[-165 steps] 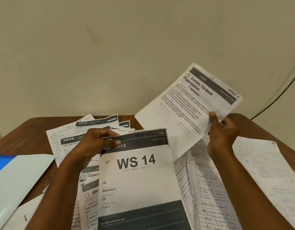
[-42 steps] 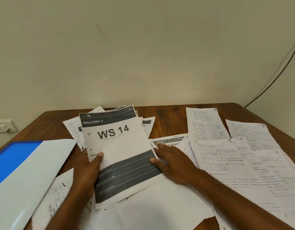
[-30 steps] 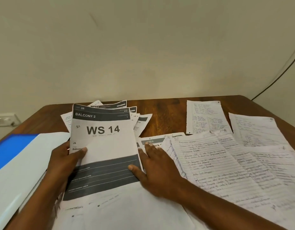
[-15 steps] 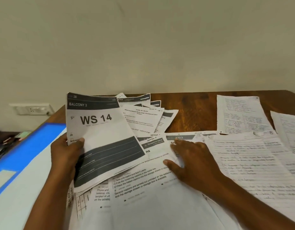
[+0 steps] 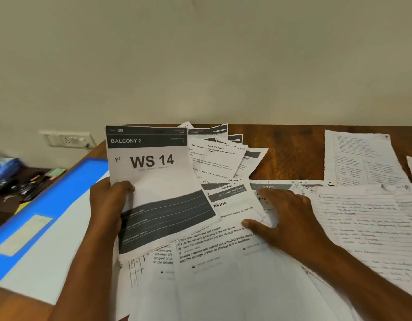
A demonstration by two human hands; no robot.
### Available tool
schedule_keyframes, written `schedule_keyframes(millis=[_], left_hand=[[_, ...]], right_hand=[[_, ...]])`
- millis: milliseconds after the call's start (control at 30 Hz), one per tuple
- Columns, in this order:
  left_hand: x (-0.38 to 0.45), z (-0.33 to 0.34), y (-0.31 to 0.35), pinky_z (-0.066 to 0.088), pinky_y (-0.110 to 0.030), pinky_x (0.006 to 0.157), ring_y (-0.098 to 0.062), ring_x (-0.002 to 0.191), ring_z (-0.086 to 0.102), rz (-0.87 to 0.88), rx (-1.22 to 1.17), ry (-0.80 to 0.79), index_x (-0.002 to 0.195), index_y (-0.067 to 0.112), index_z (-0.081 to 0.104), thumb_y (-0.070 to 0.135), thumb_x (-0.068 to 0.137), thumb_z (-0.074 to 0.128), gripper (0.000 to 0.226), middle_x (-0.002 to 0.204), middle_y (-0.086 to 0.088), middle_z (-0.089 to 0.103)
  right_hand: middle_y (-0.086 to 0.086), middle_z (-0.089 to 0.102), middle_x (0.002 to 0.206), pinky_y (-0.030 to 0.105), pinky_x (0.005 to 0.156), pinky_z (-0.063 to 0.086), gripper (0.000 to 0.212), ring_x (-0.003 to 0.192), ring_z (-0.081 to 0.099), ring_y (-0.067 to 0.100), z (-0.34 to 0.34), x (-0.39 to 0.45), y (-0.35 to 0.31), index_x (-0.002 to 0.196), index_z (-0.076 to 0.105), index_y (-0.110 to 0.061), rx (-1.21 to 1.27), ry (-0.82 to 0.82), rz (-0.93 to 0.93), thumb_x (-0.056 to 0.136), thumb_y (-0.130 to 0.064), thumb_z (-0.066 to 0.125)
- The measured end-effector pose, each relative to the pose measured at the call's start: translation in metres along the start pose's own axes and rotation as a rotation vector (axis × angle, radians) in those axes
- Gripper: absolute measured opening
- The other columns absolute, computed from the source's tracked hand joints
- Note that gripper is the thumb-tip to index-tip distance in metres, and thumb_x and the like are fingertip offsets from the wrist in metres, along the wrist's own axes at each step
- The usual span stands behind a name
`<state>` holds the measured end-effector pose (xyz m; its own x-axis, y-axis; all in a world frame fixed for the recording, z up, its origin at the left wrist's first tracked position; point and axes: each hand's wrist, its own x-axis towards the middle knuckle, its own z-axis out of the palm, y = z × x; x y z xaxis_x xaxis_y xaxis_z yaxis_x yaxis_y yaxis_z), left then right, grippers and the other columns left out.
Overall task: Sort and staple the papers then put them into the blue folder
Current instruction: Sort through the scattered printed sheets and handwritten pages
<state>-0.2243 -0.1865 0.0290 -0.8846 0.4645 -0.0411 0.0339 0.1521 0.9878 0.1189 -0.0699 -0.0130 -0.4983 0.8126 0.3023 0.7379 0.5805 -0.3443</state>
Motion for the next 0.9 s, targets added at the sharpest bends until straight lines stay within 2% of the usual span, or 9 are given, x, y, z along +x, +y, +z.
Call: schedule_keyframes(millis=[67,167,333,467,567,633,700,767,900], left_hand=[[-0.002,-0.002,0.002,0.054,-0.047,0.098,-0.035,0.109,0.066,0.019,0.019,0.029,0.112,0.011,0.071,0.002,0.081,0.07,0.032,0.119,-0.011,0.072],[-0.004,-0.004,0.0,0.055,-0.041,0.093,-0.033,0.107,0.069,0.069,0.09,0.054,0.117,0.01,0.074,0.008,0.083,0.072,0.034,0.117,-0.01,0.075],[-0.004,-0.007,-0.002,0.055,-0.044,0.093,-0.038,0.106,0.068,0.089,0.199,0.095,0.121,0.005,0.073,0.016,0.086,0.077,0.037,0.124,-0.016,0.073],[-0.007,-0.005,0.004,0.056,-0.047,0.096,-0.038,0.106,0.069,0.076,0.233,0.073,0.121,0.005,0.074,0.019,0.085,0.079,0.039,0.123,-0.017,0.074],[-0.008,-0.003,0.01,0.058,-0.048,0.095,-0.034,0.1,0.072,0.069,0.219,0.04,0.114,0.009,0.076,0.03,0.07,0.079,0.049,0.114,-0.014,0.077],[-0.006,-0.003,0.01,0.059,-0.044,0.09,-0.026,0.088,0.072,0.055,0.177,0.006,0.109,0.012,0.076,0.024,0.069,0.081,0.042,0.102,-0.009,0.077],[-0.004,0.001,0.008,0.056,-0.038,0.086,-0.021,0.084,0.07,0.032,0.139,-0.05,0.114,0.009,0.075,0.007,0.08,0.08,0.035,0.101,-0.009,0.075],[-0.002,0.007,0.003,0.058,-0.041,0.088,-0.027,0.089,0.071,-0.005,0.1,-0.104,0.112,0.008,0.073,-0.001,0.083,0.076,0.03,0.105,-0.012,0.076],[-0.002,0.014,0.0,0.058,-0.044,0.091,-0.032,0.095,0.071,-0.056,0.102,-0.189,0.104,0.011,0.071,-0.002,0.084,0.076,0.025,0.11,-0.013,0.075]], right_hand=[[-0.009,0.062,0.143,0.045,0.11,0.035,0.087,0.132,0.055,0.018,0.001,0.001,0.002,0.14,0.059,-0.031,0.014,0.0,-0.009,0.074,-0.089,0.058],[-0.012,0.064,0.14,0.043,0.108,0.035,0.084,0.131,0.057,0.016,0.005,0.003,0.007,0.134,0.064,-0.035,0.0,-0.015,-0.051,0.075,-0.092,0.048],[-0.009,0.073,0.125,0.042,0.1,0.041,0.078,0.118,0.065,0.018,0.012,0.003,0.012,0.124,0.073,-0.033,0.051,0.069,-0.128,0.079,-0.09,0.044],[-0.007,0.076,0.119,0.051,0.098,0.053,0.066,0.11,0.07,0.017,0.015,0.007,0.017,0.118,0.078,-0.027,0.111,0.131,-0.152,0.08,-0.078,0.058],[-0.007,0.077,0.115,0.051,0.091,0.057,0.059,0.104,0.071,0.014,0.016,0.012,0.016,0.115,0.079,-0.024,0.12,0.16,-0.166,0.081,-0.07,0.066],[-0.007,0.078,0.111,0.049,0.088,0.058,0.052,0.1,0.071,0.012,0.015,0.013,0.014,0.112,0.08,-0.023,0.138,0.186,-0.168,0.082,-0.066,0.074],[-0.008,0.078,0.109,0.051,0.086,0.059,0.049,0.097,0.071,0.013,0.014,0.01,0.015,0.109,0.081,-0.023,0.154,0.199,-0.162,0.078,-0.06,0.077],[-0.01,0.078,0.107,0.052,0.085,0.059,0.048,0.095,0.071,0.013,0.012,0.008,0.018,0.108,0.081,-0.024,0.154,0.203,-0.154,0.074,-0.058,0.077],[-0.012,0.078,0.108,0.052,0.087,0.059,0.047,0.096,0.071,0.01,0.012,0.006,0.02,0.108,0.081,-0.026,0.153,0.182,-0.114,0.073,-0.057,0.082]])
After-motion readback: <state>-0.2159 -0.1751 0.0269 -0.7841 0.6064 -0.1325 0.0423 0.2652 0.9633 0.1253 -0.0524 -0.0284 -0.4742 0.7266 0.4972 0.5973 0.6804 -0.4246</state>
